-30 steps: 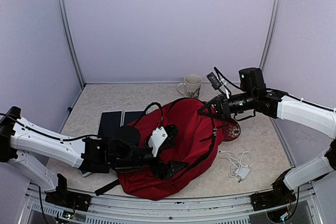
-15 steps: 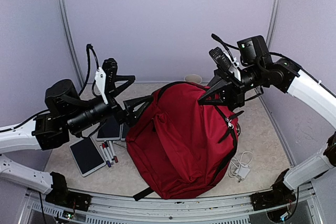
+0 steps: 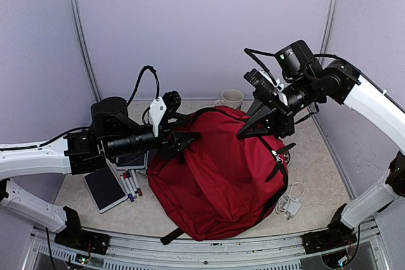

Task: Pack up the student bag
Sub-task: Adjust the student bag at the center of the board.

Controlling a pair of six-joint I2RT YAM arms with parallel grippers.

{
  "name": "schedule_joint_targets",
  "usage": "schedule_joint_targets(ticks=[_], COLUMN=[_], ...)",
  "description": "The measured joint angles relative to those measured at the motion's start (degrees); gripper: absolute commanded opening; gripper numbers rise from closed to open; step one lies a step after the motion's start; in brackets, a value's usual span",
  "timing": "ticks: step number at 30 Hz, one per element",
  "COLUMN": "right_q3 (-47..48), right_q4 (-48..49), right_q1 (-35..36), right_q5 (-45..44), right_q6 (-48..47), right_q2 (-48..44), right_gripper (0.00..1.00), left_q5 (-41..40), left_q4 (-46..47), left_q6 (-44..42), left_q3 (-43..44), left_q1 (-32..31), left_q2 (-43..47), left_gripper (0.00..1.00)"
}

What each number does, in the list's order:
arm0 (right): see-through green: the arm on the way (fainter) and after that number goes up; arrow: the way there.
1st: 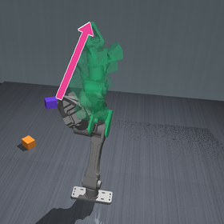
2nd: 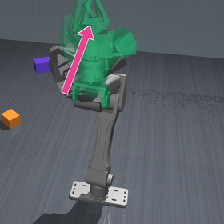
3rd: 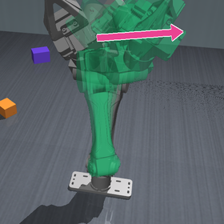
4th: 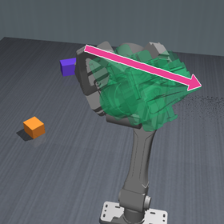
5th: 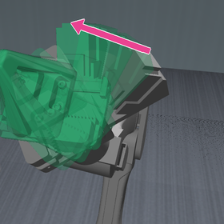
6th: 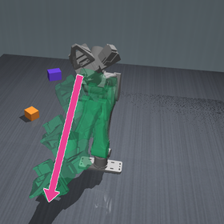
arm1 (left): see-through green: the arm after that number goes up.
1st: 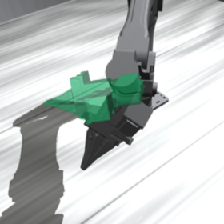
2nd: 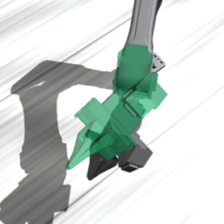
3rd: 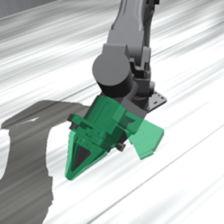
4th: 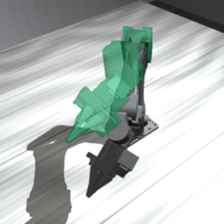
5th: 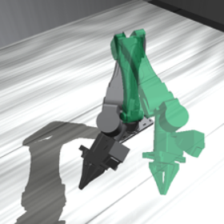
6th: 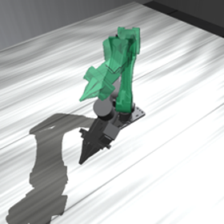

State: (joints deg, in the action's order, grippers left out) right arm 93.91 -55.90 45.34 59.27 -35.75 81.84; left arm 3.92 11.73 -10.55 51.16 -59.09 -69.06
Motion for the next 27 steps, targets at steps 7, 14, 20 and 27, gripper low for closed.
schedule_joint_targets(ticks=[7,14,20,27], right_q3=[-1.2,-4.1,-12.2,-19.3], right_q4=[-0.6,1.9,12.9,24.0], right_q1=[0.0,0.0,0.2,0.3], right_q5=[-0.1,-1.9,-10.8,-19.9], right_q6=[-1.7,-0.8,4.3,9.1], right_q2=[-1.2,-3.7,-11.3,-20.9], right_gripper=[0.00,0.05,0.31,0.48], left_q5=[3.2,3.0,0.2,-2.1], left_q4=[1.9,2.8,4.3,4.6], left_q6=[-1.1,-1.6,-1.6,-1.4], left_q3=[0.1,-0.4,-5.2,-7.2], left_q1=[-0.2,-0.7,-0.9,-1.5], left_q2=[-2.0,-1.4,4.6,8.3], left_gripper=[0.00,0.00,0.00,0.00])
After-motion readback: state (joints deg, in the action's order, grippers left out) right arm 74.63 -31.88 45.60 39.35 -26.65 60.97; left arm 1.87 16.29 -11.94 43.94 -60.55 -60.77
